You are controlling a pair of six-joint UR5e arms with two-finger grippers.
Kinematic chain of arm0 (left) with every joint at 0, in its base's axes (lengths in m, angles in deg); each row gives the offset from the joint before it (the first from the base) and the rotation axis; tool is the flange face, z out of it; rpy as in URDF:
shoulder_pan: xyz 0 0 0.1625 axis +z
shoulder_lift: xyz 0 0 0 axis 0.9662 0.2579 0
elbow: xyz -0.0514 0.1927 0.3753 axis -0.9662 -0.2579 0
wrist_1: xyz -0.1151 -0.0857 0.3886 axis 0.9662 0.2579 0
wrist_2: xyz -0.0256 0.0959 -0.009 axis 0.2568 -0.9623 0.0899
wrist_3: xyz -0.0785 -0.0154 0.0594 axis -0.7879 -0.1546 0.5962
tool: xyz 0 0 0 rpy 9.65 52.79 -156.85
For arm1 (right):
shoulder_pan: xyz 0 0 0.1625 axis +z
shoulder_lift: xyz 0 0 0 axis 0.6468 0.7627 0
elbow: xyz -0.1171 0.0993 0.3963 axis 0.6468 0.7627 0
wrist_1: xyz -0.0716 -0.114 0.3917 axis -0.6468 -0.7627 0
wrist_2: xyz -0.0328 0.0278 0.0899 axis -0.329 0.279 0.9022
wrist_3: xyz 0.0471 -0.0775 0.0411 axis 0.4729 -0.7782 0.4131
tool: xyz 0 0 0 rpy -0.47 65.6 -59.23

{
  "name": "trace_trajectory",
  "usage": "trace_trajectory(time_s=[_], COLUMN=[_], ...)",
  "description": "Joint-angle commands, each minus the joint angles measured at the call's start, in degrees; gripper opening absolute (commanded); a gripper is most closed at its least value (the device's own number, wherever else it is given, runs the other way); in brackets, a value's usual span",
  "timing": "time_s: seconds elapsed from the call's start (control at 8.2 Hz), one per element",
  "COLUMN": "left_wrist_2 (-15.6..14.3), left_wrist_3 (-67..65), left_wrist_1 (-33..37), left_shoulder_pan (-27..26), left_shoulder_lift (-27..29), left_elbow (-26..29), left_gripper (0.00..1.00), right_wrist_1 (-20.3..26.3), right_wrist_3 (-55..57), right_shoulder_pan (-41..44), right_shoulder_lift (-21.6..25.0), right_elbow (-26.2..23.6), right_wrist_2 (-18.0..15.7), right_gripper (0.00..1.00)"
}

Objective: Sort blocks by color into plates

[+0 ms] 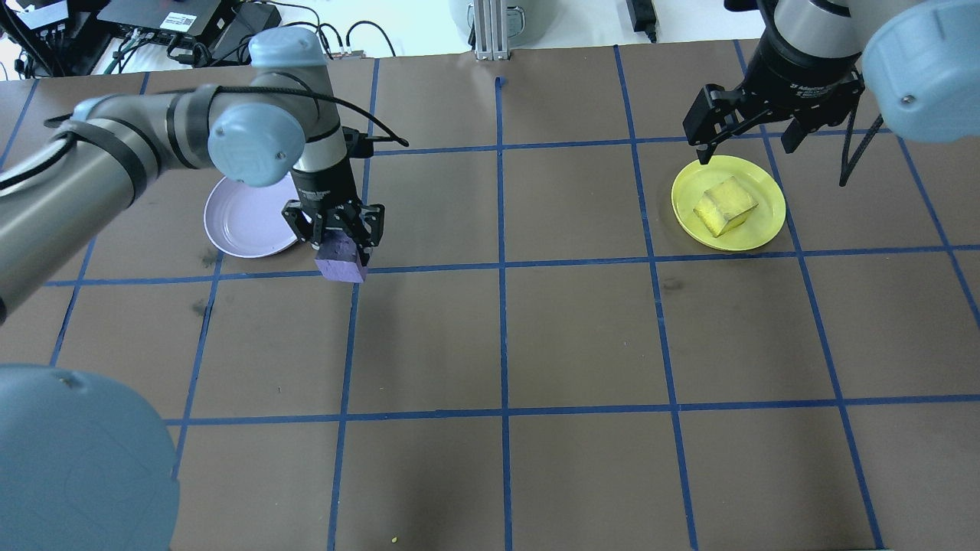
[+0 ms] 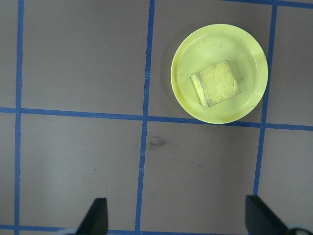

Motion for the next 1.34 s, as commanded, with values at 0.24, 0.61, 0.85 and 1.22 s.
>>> trace_trajectory(time_s=[0.24, 0.61, 0.85, 1.22], left_wrist_2=[0.9, 0.7, 0.3, 0.5], left_wrist_3=[3.4, 3.5, 3.5, 3.5], left_wrist_1=[-6.1, -8.8, -9.0, -12.4], left_shoulder_pan=[8.1, 8.3, 8.3, 9.4], left_shoulder_lift=[6.9, 8.5, 8.8, 8.8], left_elbow=[6.1, 6.1, 5.5, 5.0], left_gripper=[0.23, 0.25, 0.25, 0.27], right_wrist_1=[-0.2, -0.3, -0.3, -1.4], right_wrist_3=[0.0, 0.1, 0.1, 0.1], right_shoulder_pan=[-0.3, -0.3, -0.3, -0.3], right_shoulder_lift=[-0.3, -0.7, -0.7, -1.0], right_elbow=[-0.1, -0.1, -0.1, -0.1], right_wrist_2=[-0.3, -0.2, -0.2, -0.2], right_gripper=[1.0, 1.0, 1.0, 1.0])
